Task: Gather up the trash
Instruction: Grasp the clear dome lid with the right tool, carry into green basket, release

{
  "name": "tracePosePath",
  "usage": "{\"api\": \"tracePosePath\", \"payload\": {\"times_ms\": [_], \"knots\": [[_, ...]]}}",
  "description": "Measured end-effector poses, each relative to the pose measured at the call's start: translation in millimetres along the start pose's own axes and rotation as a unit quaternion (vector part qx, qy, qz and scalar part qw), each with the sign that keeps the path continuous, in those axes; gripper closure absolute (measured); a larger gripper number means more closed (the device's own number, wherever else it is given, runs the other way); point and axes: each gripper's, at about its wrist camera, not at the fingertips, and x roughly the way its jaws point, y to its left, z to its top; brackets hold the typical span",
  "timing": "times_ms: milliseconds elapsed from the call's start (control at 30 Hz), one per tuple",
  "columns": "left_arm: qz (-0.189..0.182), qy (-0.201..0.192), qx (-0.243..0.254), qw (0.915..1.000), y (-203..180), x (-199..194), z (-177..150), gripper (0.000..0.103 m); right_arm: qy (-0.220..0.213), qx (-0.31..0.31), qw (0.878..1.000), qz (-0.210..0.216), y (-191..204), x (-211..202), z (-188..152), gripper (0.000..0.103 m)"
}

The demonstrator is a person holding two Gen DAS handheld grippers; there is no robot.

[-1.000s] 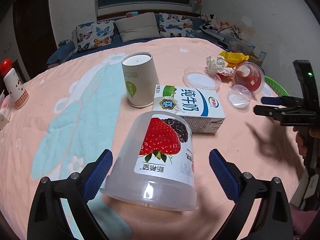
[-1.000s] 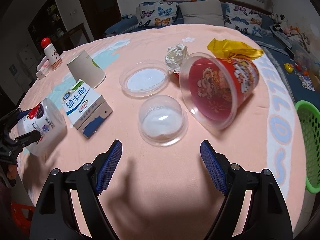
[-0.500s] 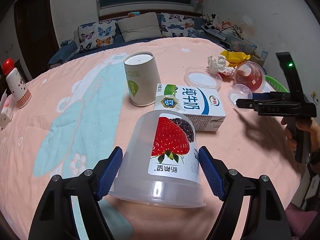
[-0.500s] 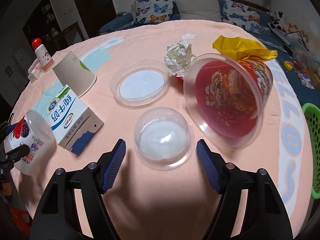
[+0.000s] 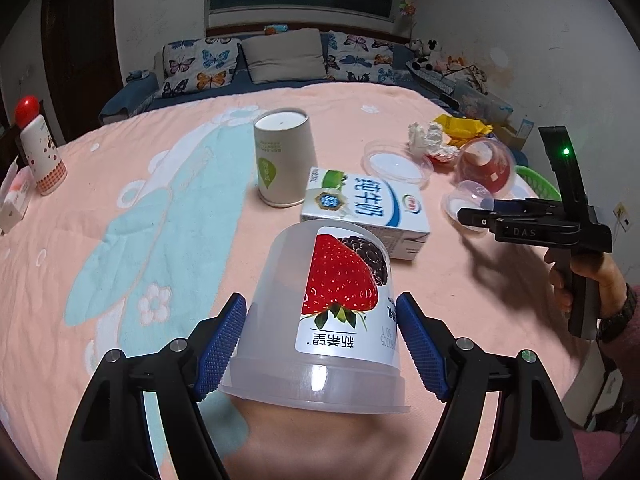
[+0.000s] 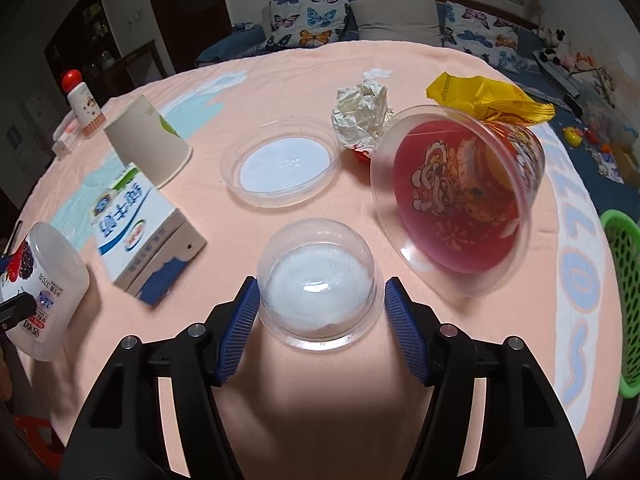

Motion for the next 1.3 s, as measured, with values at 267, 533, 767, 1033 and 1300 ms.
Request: {"api": "tracePosePath", "payload": {"times_ms": [267, 533, 767, 1033, 1300], "knots": [[-0.019, -0.015, 0.005, 0.9997, -21, -12, 7, 0.029, -0.019, -0.007, 1.000, 0.003, -2, -30, -16, 0.039], [-0.042, -0.030, 0.027, 0.9983, -59, -17, 25, 0.030, -0.045, -0.002, 0.999, -0.004, -17, -64, -27, 0.039], [-0.077, -0.034, 0.052, 0.9950, -106, -7, 49, 0.031, -0.072, 0.034, 0.996, -0.029, -69, -95, -35, 0.039], [-0.121, -0.025, 0.071, 0.9898, -162, 22, 78, 0.032, -0.088, 0.109, 0.986, -0.088, -170, -120, -44, 0.039], [-0.167, -0.009, 0.078, 0.9828, -210, 54, 104, 0.032, -0.075, 0.190, 0.969, -0.139, -270, -120, -68, 0.038]]}}
